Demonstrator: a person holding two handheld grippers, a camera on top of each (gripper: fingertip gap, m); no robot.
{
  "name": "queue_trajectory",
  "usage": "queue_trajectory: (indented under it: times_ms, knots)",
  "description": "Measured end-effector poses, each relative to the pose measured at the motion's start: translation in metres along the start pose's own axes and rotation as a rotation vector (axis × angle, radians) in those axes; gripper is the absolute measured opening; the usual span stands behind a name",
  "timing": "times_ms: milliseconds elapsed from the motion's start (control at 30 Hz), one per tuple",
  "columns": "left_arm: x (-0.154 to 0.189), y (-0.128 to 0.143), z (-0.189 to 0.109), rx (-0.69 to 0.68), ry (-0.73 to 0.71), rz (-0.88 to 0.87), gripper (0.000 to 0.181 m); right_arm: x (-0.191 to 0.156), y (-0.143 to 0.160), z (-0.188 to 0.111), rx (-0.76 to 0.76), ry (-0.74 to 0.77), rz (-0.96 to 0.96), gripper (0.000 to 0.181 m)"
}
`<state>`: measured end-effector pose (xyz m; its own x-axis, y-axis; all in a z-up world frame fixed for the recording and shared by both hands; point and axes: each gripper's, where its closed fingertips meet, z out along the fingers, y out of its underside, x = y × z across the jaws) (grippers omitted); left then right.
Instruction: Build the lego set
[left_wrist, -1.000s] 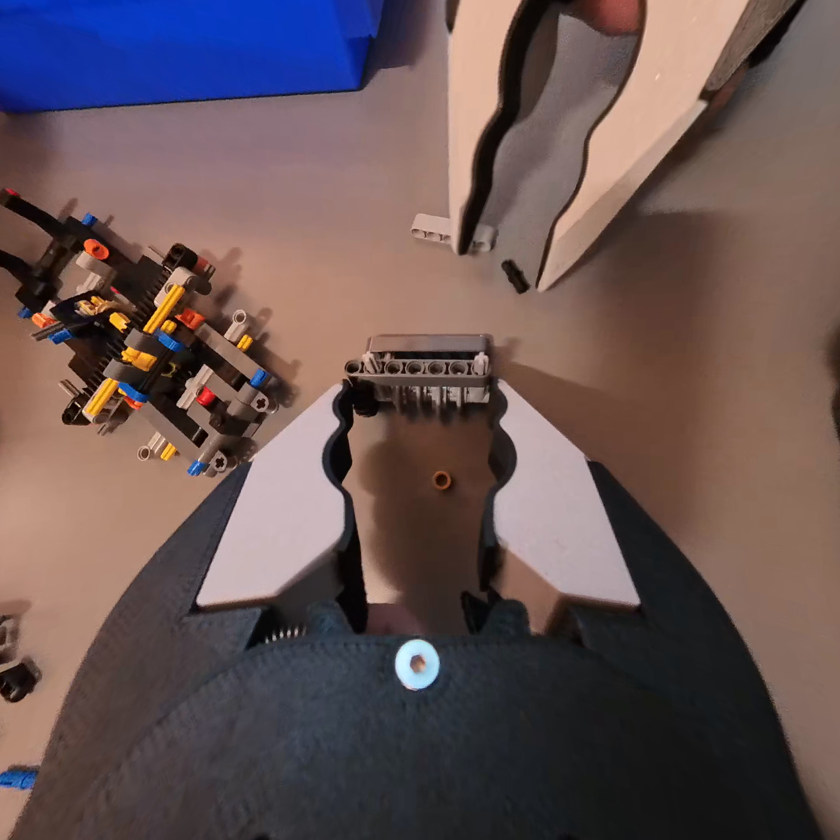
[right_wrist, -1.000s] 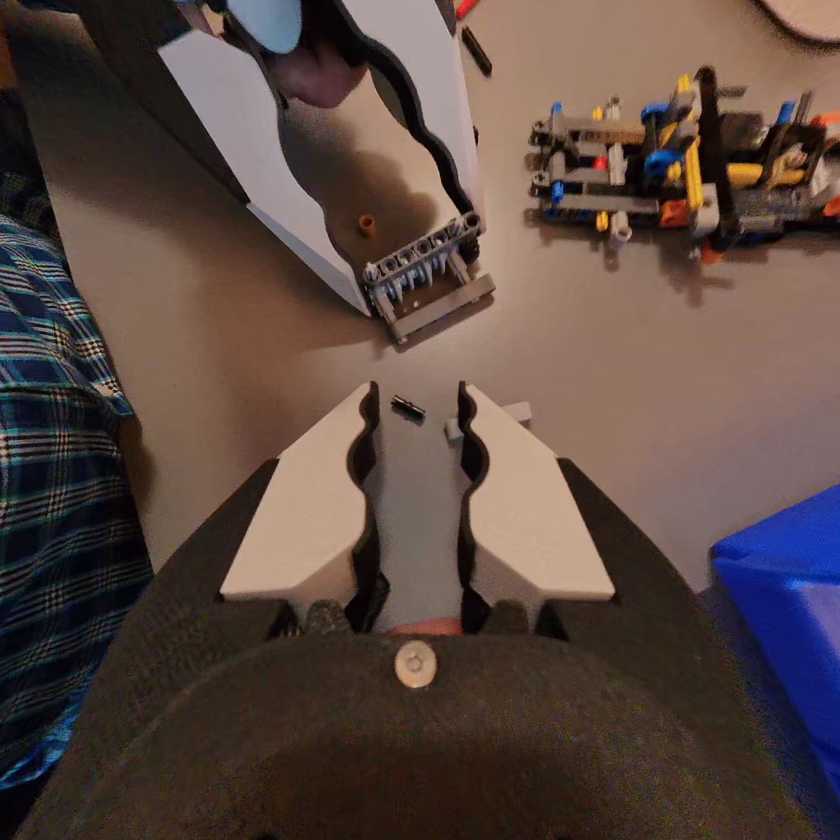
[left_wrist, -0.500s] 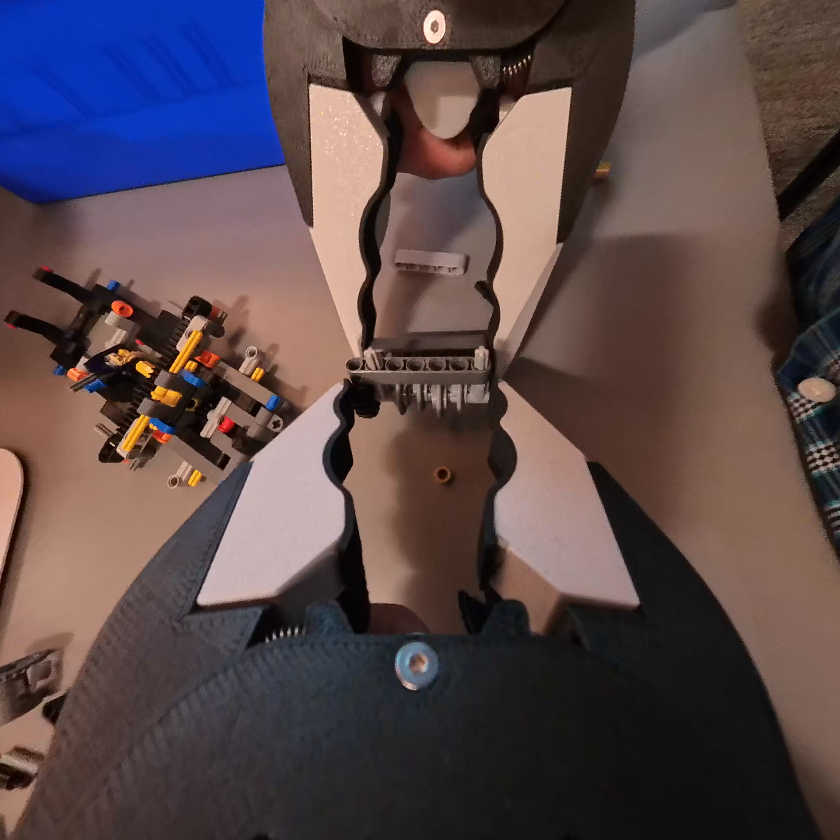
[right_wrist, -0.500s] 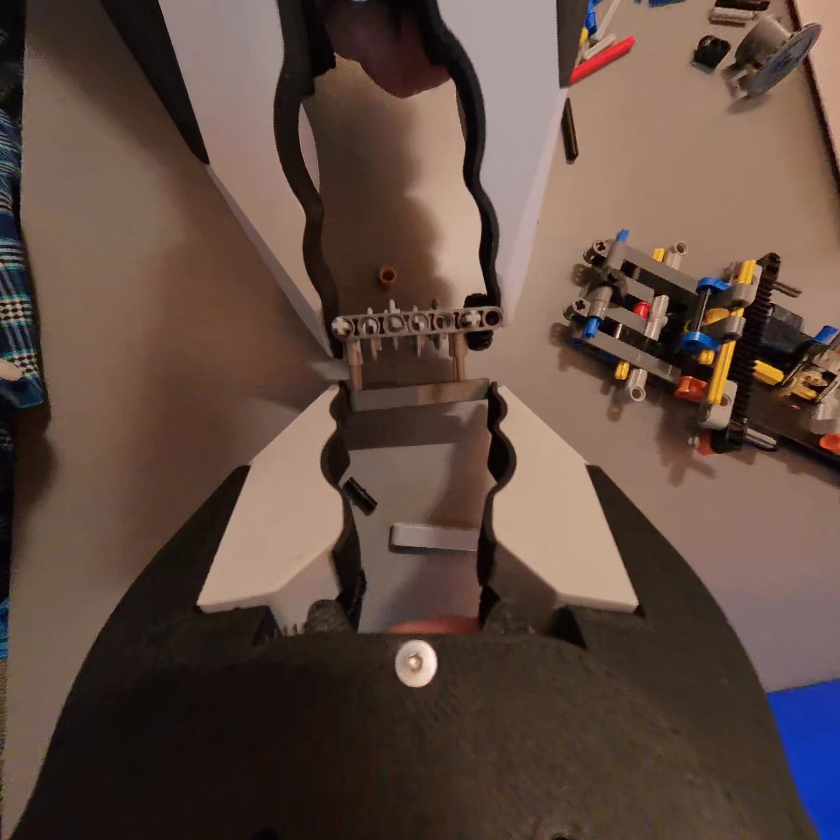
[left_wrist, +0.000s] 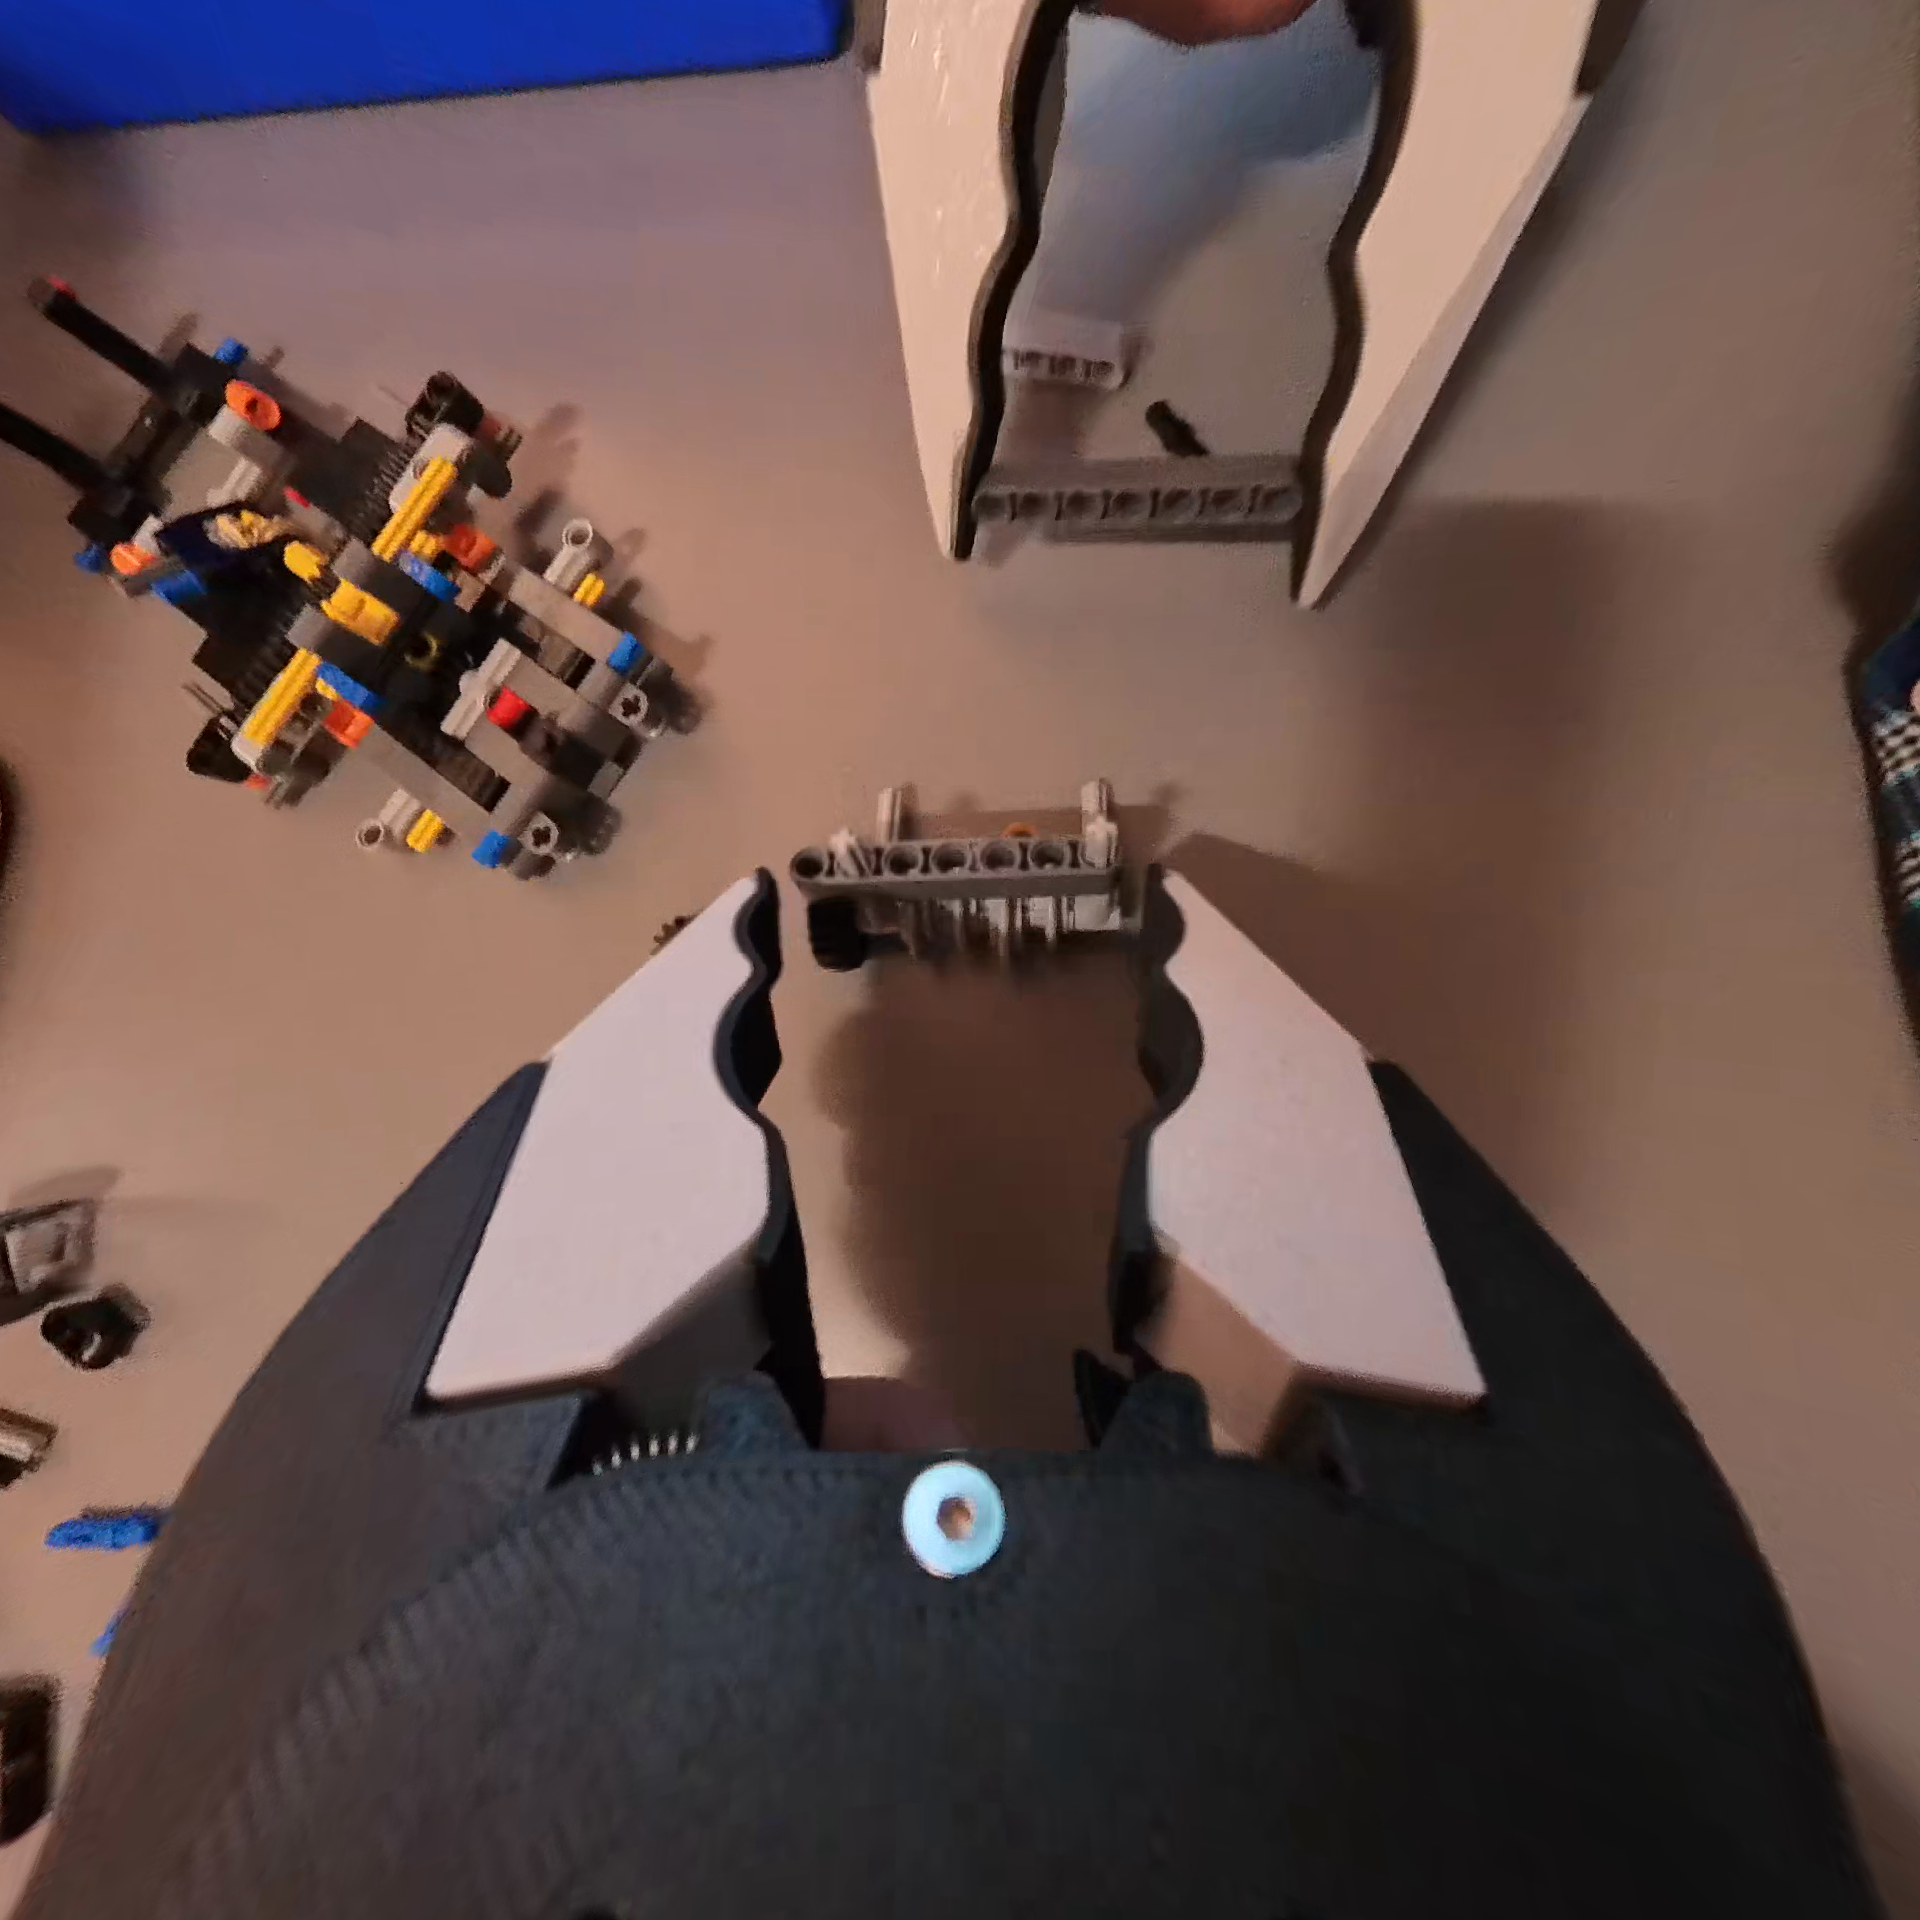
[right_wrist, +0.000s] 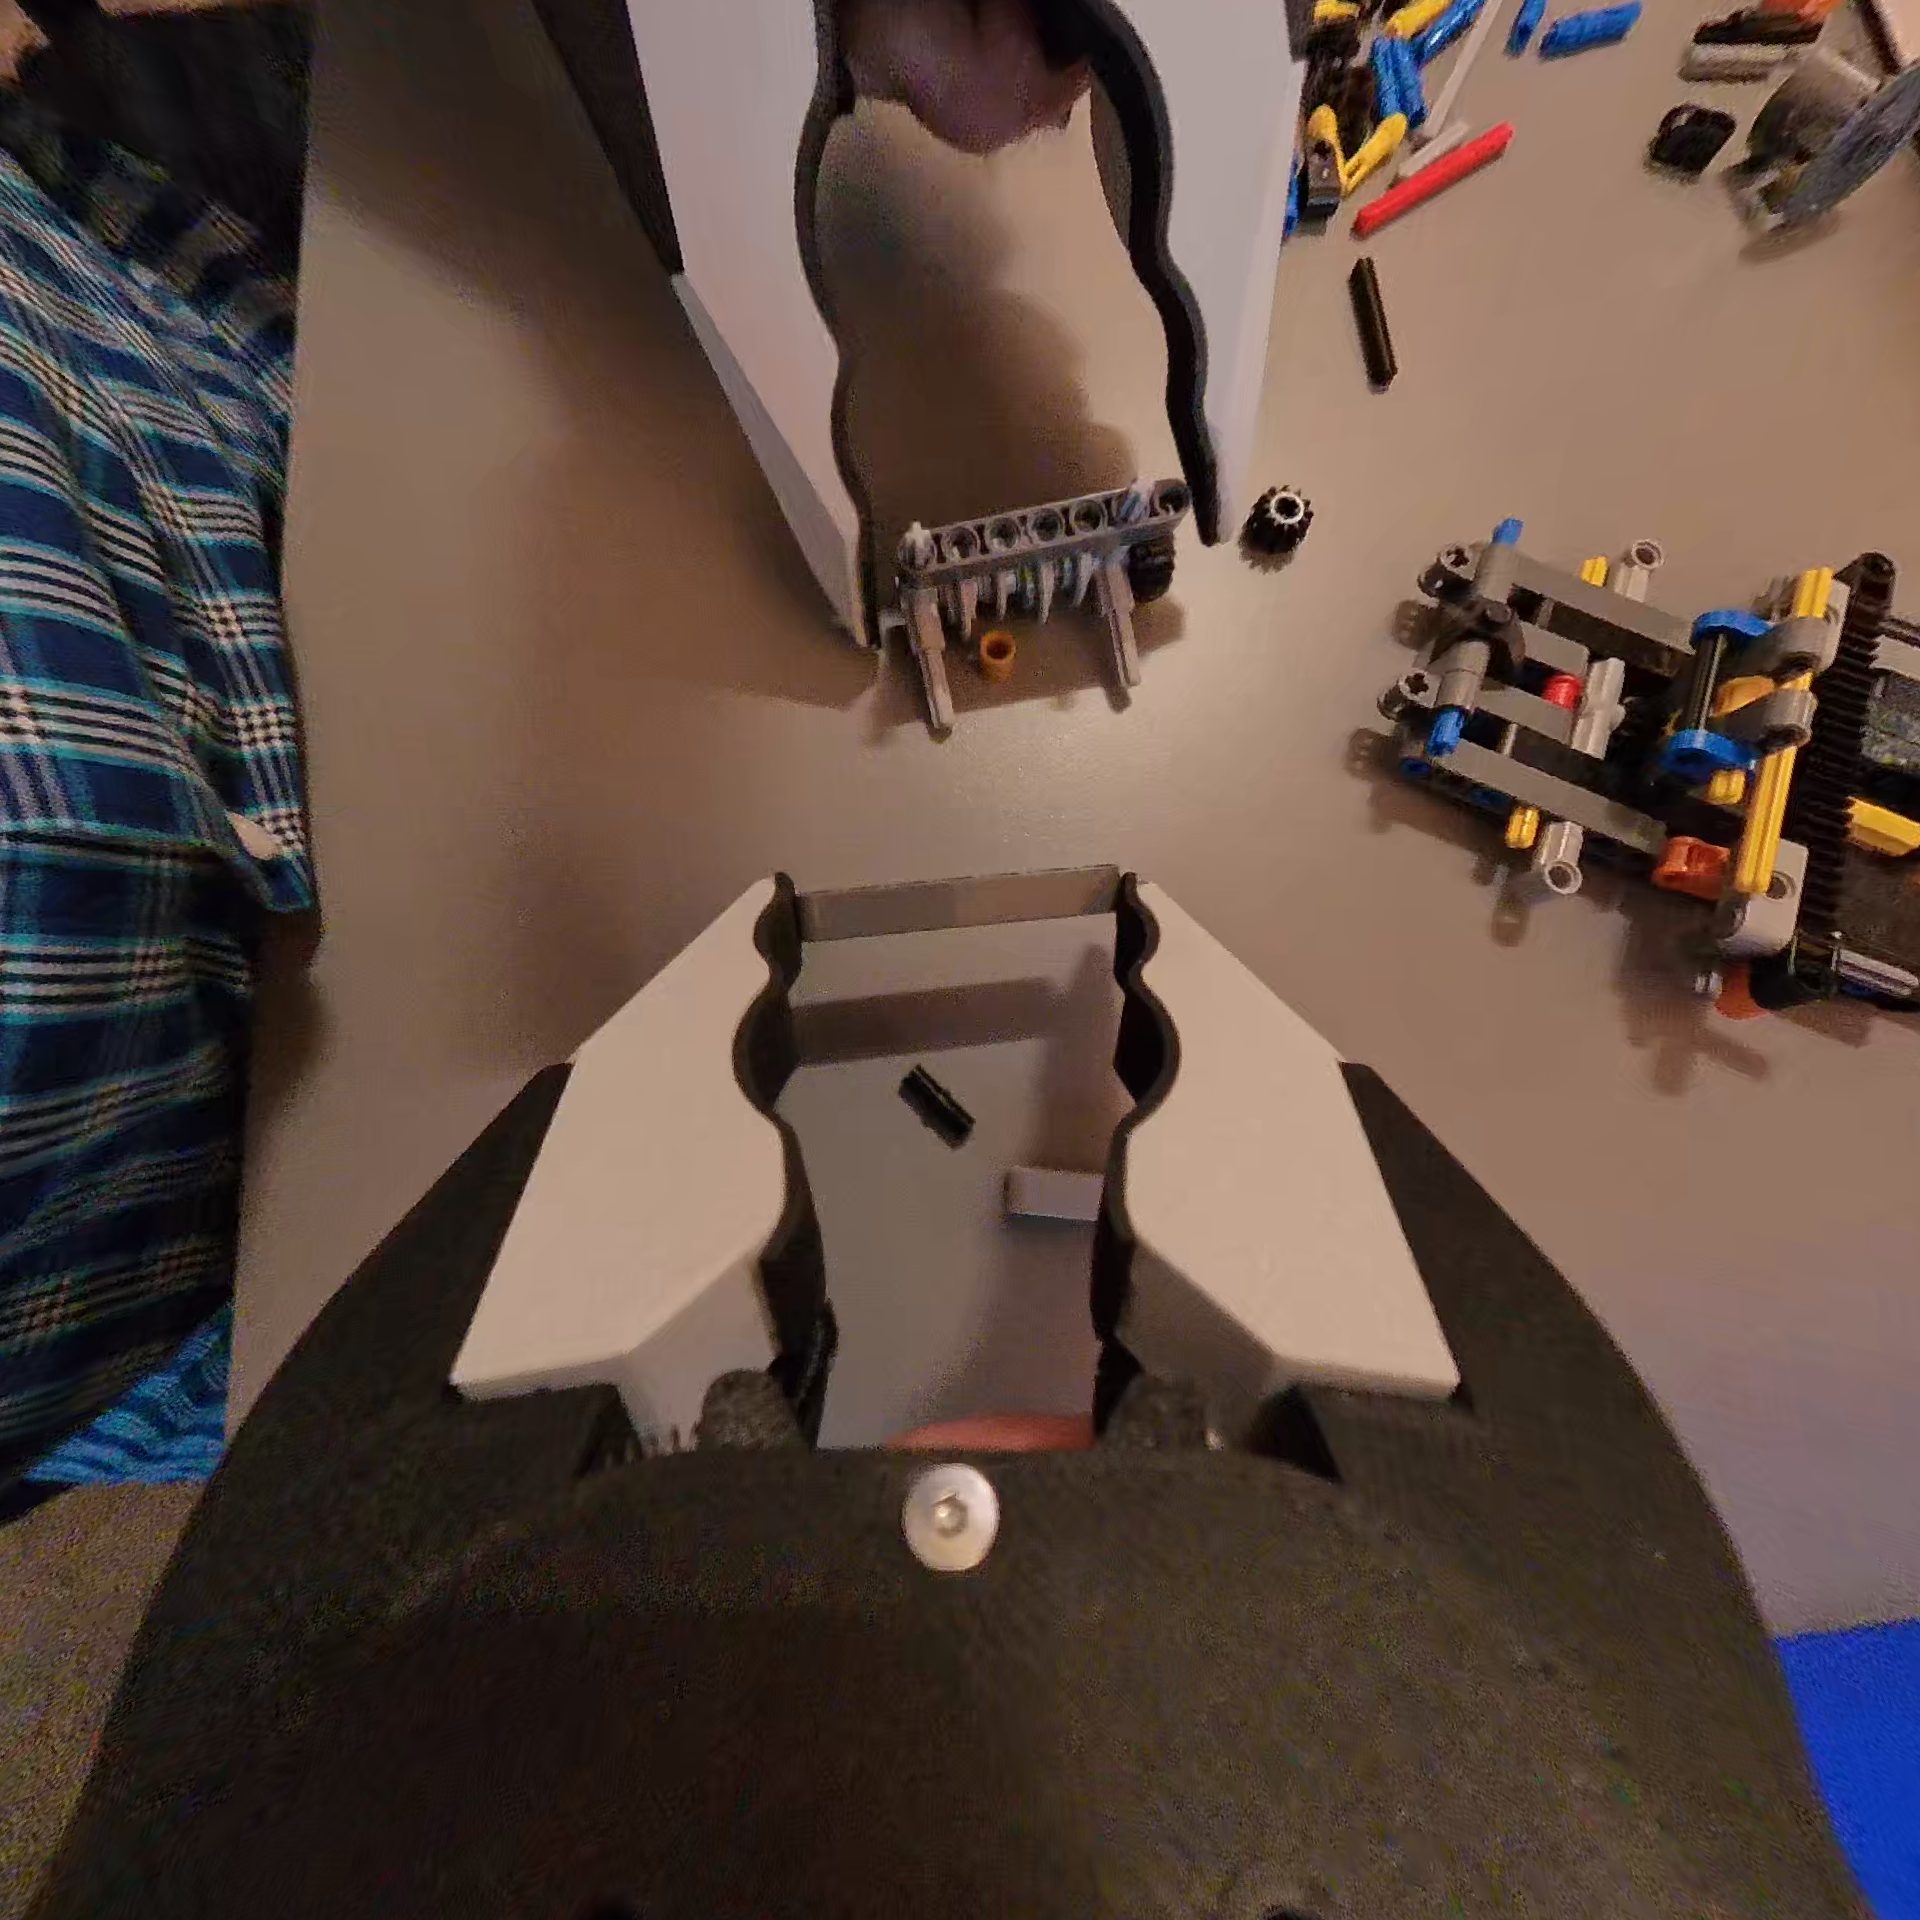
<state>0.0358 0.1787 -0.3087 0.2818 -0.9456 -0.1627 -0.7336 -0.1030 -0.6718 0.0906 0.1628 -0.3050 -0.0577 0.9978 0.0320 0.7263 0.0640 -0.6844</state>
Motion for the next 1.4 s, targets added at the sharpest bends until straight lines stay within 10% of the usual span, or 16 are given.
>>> queue_trajectory:
  times_ms: [167,300,733,1400]
  knots:
    - [-0.009,0.002,-0.033,0.046,-0.086,-0.125,0.080,-0.005,-0.014,-0.015,0.143,0.051,0.038,0.059]
    - [-0.001,-0.027,-0.067,0.174,-0.164,-0.226,0.051,-0.011,-0.026,-0.022,0.182,0.167,-0.040,0.059]
    - [0.057,-0.082,-0.020,0.436,0.093,-0.663,0.010,-0.032,-0.048,-0.022,0.066,0.480,-0.425,0.059]
    - [0.058,-0.059,-0.040,0.580,0.235,-0.872,0.004,0.001,0.036,-0.020,-0.073,0.071,-0.194,0.006]
